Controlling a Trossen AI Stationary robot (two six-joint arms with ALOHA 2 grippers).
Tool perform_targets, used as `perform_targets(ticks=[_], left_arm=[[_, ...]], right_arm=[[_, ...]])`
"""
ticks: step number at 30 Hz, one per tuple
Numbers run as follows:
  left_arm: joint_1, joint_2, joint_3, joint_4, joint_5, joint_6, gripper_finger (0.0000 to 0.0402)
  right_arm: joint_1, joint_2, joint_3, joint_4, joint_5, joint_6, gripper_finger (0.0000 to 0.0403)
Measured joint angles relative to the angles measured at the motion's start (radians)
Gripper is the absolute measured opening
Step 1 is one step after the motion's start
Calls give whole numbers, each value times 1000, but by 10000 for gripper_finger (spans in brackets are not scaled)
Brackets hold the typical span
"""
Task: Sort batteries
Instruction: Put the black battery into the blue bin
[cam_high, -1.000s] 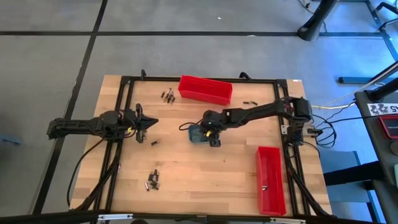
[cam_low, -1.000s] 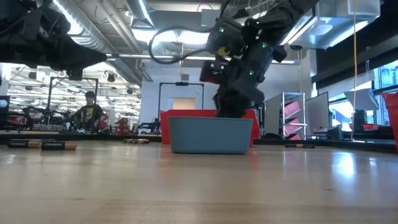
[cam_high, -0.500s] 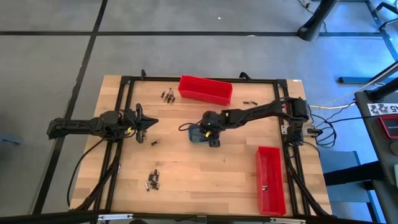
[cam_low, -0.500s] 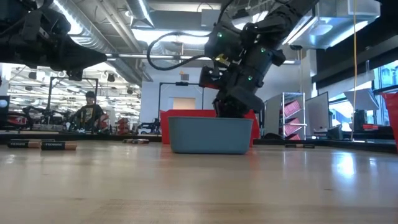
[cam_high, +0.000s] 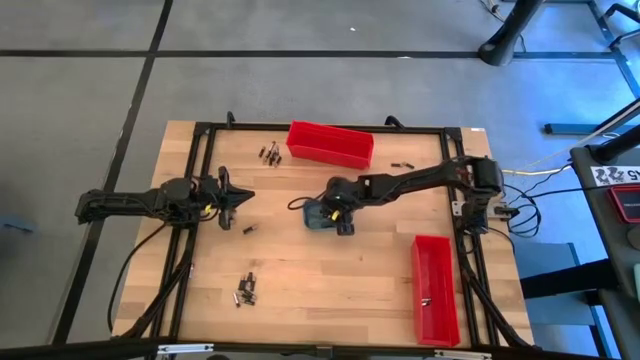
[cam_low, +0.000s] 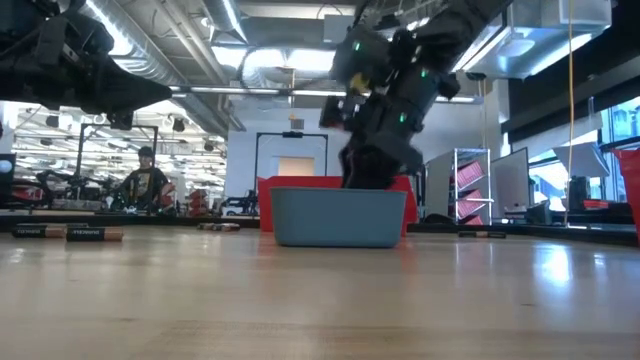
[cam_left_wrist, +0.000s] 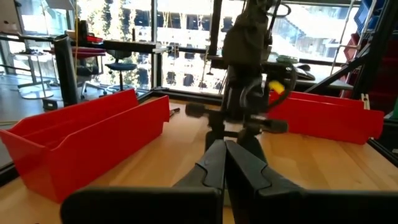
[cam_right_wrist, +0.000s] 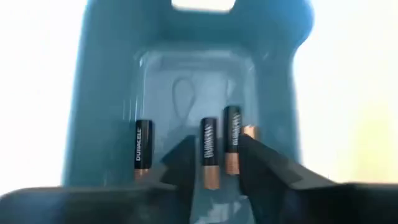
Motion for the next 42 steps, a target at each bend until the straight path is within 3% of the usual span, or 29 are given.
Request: perform_targets(ticks=[4, 7, 12, 17, 24, 30, 34, 42], left_arm=[[0, 0, 0, 0, 0, -5, 1], [0, 0, 0, 0, 0, -6, 1], [0, 0, 0, 0, 0, -8, 1], [0, 0, 0, 0, 0, -8, 1], [0, 0, 0, 0, 0, -118, 1], [0, 0, 0, 0, 0, -128, 1], [0, 0, 0, 0, 0, -103, 1], [0, 0, 0, 1, -3, -49, 1]], right_arm=[[0, -97, 0, -34, 0, -48, 186], [-1, -199, 1, -117, 16, -67, 199], [-47, -371, 1, -373, 96, -89, 193], [-204, -464, -52, -486, 114, -89, 178], [-474, -459, -221, -448, 108, -91, 170], [-616, -455, -327, -337, 72, -113, 170], [-670, -403, -344, -267, 26, -116, 170], [-676, -302, -343, -243, 116, -194, 170]])
